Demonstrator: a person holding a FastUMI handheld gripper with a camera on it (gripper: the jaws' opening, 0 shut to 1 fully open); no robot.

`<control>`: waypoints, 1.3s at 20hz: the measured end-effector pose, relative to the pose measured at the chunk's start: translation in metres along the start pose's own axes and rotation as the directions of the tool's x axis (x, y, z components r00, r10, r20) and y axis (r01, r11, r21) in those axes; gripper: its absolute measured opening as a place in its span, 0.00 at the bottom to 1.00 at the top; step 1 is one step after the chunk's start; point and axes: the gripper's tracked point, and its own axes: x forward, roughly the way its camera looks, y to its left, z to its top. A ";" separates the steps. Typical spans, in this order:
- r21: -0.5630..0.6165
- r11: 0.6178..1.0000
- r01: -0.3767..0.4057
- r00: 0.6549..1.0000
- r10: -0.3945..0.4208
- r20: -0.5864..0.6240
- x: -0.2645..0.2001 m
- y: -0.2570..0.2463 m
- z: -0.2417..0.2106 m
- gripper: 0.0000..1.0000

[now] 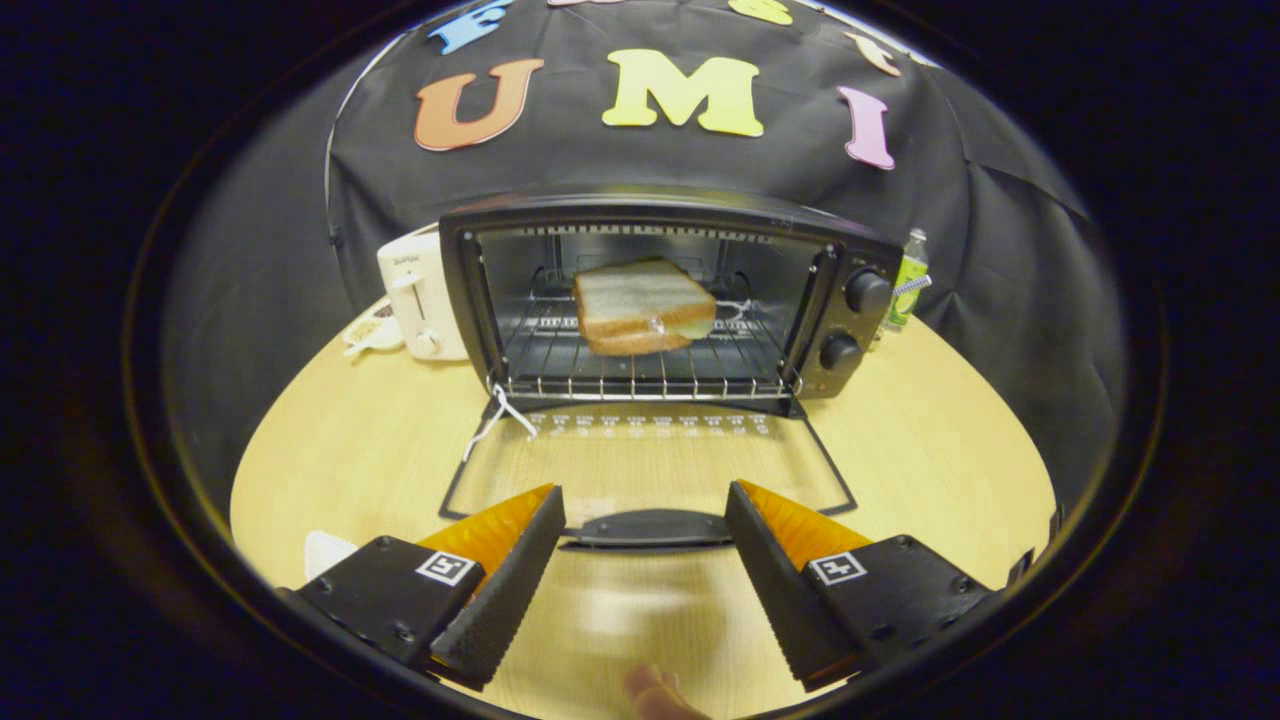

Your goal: Open the toaster oven, put the food inside, and close the toaster oven door.

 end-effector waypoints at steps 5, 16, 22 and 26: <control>-0.002 1.000 -0.003 0.999 0.003 -0.034 -0.001 -0.006 -0.021 1.00; 0.005 1.000 -0.031 0.998 0.031 -0.060 0.002 0.001 -0.028 1.00; -0.002 0.999 -0.040 0.999 0.040 0.014 0.000 -0.001 -0.017 1.00; -0.007 1.000 0.019 0.996 -0.019 0.090 0.000 -0.011 0.005 1.00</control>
